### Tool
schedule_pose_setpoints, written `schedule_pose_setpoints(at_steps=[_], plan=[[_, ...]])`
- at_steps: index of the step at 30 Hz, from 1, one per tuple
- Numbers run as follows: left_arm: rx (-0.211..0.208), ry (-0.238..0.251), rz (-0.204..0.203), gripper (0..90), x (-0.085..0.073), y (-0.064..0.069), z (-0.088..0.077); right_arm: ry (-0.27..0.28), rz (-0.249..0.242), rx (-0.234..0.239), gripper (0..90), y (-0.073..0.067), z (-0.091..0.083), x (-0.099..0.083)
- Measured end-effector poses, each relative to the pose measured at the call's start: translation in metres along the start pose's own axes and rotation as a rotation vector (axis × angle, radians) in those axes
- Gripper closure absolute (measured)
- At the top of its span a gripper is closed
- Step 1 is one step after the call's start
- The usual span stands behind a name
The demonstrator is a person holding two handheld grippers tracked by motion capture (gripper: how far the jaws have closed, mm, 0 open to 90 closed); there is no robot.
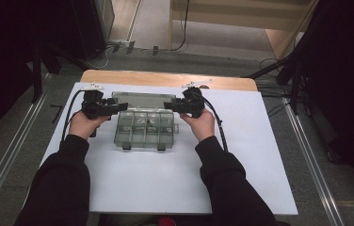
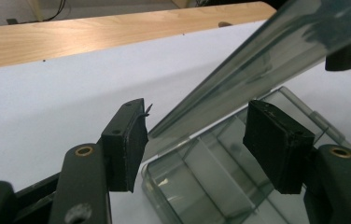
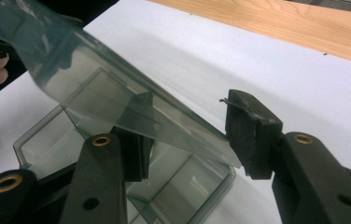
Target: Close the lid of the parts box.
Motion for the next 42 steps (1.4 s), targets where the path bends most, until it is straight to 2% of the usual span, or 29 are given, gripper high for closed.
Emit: schedule_pose_setpoints(at_steps=[3, 6, 14, 18, 22, 24, 26, 29, 39, 42], plan=[[0.003, -0.01, -0.002, 38.9, -0.002, 0.0, -0.005, 0.0, -0.003, 0.003, 52.5, -0.001, -0.001, -0.002], [-0.014, -0.023, -0.025, 38.9, -0.006, 0.001, -0.01, 0.002, -0.013, 0.005, 52.4, -0.002, -0.001, -0.003], [-0.01, -0.054, -0.063, 41.2, -0.015, -0.003, -0.026, -0.006, -0.04, 0.011, 51.2, -0.006, -0.004, -0.008], [0.001, -0.071, -0.071, 54.7, -0.018, -0.001, -0.033, -0.003, -0.045, 0.024, 50.3, -0.007, -0.005, -0.01], [-0.021, -0.088, -0.105, 75.4, -0.019, 0.002, -0.037, 0.004, -0.048, 0.031, 49.7, -0.008, -0.006, -0.011], [-0.012, -0.097, -0.105, 84.3, -0.019, 0.002, -0.037, 0.006, -0.054, 0.029, 49.5, -0.008, -0.006, -0.012], [-0.007, -0.099, -0.101, 87.7, -0.018, 0.002, -0.037, 0.006, -0.05, 0.032, 49.2, -0.009, -0.006, -0.012], [-0.003, -0.101, -0.104, 88.4, -0.014, 0.002, -0.041, 0.011, -0.061, 0.034, 48.6, -0.01, -0.006, -0.013], [0.058, -0.06, -0.075, 87.9, 0.004, -0.003, -0.047, 0.017, -0.065, 0.037, 43.7, -0.012, -0.005, -0.015], [0.058, -0.055, -0.074, 87.9, 0.006, -0.002, -0.046, 0.012, -0.072, 0.033, 43.3, -0.011, -0.004, -0.016]])
Point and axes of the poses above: each handheld gripper's, and its own axes: z roughly forward along the jaws, x roughly out of its top, y roughly to its right, the point moved 7 cm from there along z, roughly forward along the jaws
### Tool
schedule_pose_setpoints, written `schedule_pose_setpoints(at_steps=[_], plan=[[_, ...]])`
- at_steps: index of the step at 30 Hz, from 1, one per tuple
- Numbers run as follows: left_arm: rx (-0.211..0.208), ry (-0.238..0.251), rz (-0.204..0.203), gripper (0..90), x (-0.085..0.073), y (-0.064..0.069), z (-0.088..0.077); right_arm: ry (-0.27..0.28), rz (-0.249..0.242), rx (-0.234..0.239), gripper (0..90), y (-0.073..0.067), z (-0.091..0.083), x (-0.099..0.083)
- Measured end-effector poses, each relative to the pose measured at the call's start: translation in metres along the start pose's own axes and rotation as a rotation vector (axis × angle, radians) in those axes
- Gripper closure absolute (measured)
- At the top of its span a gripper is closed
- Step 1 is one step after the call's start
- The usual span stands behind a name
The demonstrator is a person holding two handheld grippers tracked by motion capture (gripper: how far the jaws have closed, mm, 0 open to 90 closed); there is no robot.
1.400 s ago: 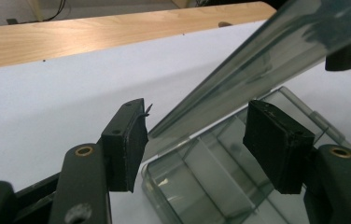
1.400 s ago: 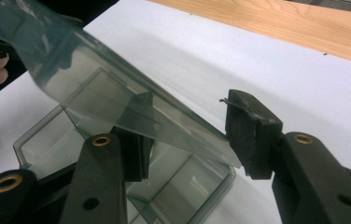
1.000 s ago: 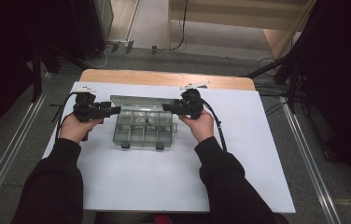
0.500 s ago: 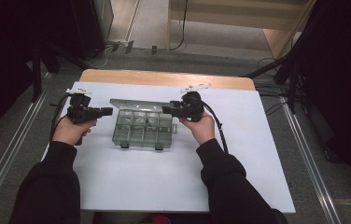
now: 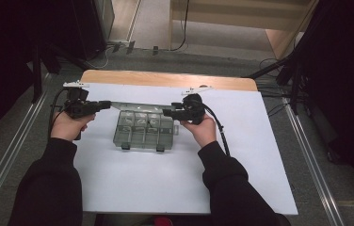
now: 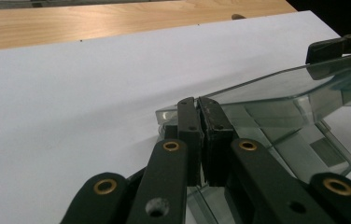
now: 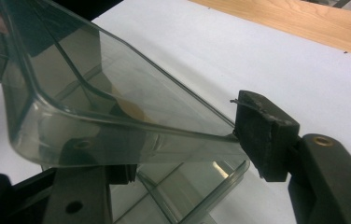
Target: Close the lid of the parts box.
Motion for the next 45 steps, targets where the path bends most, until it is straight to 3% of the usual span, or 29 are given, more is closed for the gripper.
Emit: schedule_pose_setpoints(at_steps=[11, 16, 25, 36, 43, 45], plan=[[0.002, -0.002, 0.029, 87.6, 0.003, 0.007, 0.007, 0.002, 0.015, 0.001, 37.6, 0.002, -0.004, -0.002], [-0.003, -0.005, 0.027, 87.6, 0.004, 0.006, 0.008, -0.008, 0.017, 0.011, 32.5, 0.0, -0.008, -0.005], [-0.028, -0.003, 0.018, 87.4, 0.007, 0.004, 0.012, -0.041, 0.026, 0.034, 32.0, -0.007, -0.022, -0.018], [-0.086, -0.012, 0.022, 87.3, 0.011, 0.01, 0.022, -0.091, 0.047, 0.035, 44.1, -0.004, -0.038, -0.037], [-0.091, -0.039, 0.037, 87.3, 0.007, 0.013, 0.027, -0.114, 0.042, 0.025, 59.0, 0.002, -0.051, -0.04], [-0.11, -0.04, 0.039, 87.3, 0.006, 0.016, 0.027, -0.123, 0.05, 0.025, 65.0, 0.002, -0.053, -0.04]])
Point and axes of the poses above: each handheld gripper's, and its own axes: z roughly forward along the jaws, x roughly out of its top, y roughly to its right, the point moved 7 cm from there along z, roughly forward along the jaws
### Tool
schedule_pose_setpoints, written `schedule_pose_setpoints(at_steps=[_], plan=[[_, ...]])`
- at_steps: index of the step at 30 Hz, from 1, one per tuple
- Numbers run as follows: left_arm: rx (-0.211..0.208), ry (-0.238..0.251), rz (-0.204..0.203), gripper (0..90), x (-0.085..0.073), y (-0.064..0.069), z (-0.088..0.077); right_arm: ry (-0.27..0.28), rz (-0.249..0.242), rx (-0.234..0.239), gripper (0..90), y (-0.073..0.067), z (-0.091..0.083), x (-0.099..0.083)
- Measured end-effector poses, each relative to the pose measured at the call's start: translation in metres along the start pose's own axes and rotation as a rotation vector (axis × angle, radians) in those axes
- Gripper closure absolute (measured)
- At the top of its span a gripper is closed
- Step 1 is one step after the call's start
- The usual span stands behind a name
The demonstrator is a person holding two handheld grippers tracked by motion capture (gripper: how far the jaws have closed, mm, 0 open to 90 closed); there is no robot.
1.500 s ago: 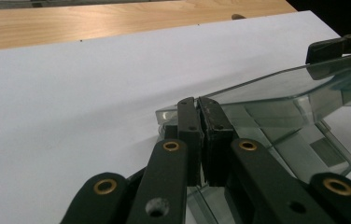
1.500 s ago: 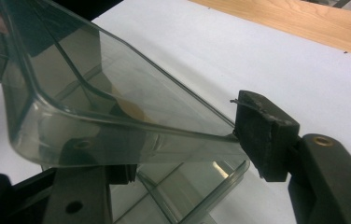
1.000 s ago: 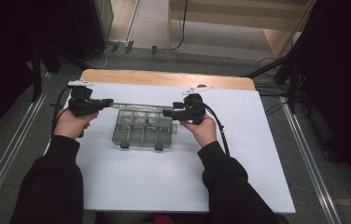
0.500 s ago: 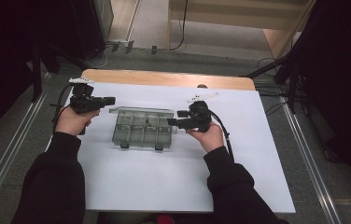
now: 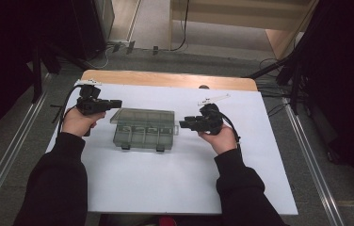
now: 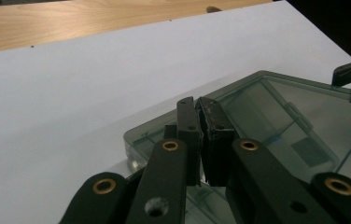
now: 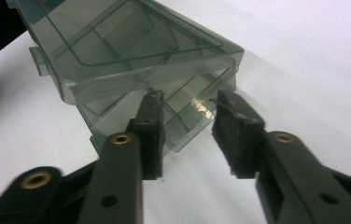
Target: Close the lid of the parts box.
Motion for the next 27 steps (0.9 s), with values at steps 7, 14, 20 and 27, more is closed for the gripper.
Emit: schedule_pose_setpoints(at_steps=[7, 14, 20, 27], plan=[[-0.04, -0.004, 0.021, 85.8, -0.003, 0.011, 0.0, -0.039, 0.024, 0.046, 86.2, -0.003, 0.0, 0.003], [-0.058, -0.018, 0.03, 85.9, -0.013, 0.014, -0.001, -0.055, 0.029, 0.037, 90.0, -0.007, 0.0, 0.01], [-0.063, -0.02, 0.024, 85.9, -0.02, 0.016, -0.004, -0.051, 0.046, 0.065, 90.0, -0.01, 0.001, 0.018], [-0.074, -0.019, 0.031, 85.8, -0.03, 0.021, -0.009, -0.063, 0.022, 0.093, 90.0, -0.019, 0.006, 0.026]])
Point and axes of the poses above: each handheld gripper's, and its own axes: z roughly forward along the jaws, x roughly out of its top, y roughly to its right, the point moved 7 cm from there along z, roughly forward along the jaws
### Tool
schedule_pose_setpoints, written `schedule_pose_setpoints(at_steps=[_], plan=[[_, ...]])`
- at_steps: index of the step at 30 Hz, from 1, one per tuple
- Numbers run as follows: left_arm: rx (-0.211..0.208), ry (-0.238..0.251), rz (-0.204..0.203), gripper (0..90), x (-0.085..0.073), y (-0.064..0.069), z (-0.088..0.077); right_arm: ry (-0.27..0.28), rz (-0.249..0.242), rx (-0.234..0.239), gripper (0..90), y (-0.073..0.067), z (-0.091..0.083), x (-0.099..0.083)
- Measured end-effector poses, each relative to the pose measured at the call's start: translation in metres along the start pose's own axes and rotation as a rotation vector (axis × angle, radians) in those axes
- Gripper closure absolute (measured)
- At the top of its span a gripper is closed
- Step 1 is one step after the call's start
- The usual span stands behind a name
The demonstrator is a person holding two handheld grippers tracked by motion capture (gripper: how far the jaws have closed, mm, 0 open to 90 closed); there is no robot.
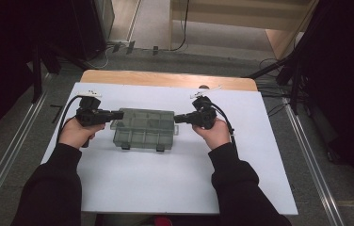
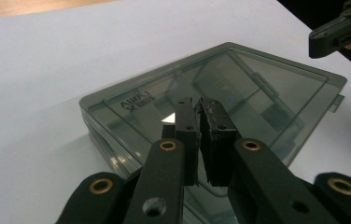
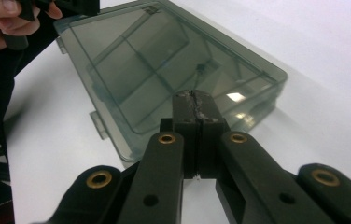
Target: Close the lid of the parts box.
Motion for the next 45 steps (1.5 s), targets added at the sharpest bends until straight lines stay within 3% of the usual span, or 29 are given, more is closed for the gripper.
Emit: schedule_pose_setpoints(at_steps=[15, 30, 45], plan=[[-0.004, -0.005, 0.019, 85.8, -0.014, 0.005, -0.002, -0.025, -0.044, 0.038, 90.0, -0.017, 0.013, 0.007], [-0.016, -0.026, 0.027, 85.7, -0.024, 0.008, 0.0, -0.069, -0.051, 0.046, 90.0, -0.026, 0.021, -0.005], [-0.018, -0.04, 0.053, 85.6, -0.036, 0.015, 0.0, -0.095, -0.04, 0.038, 90.0, -0.029, 0.018, -0.024]])
Point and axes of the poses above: each handheld gripper's, and its own axes: z roughly forward along the jaws, x roughly out of its top, y roughly to its right, the point moved 7 cm from there along z, roughly forward along the jaws
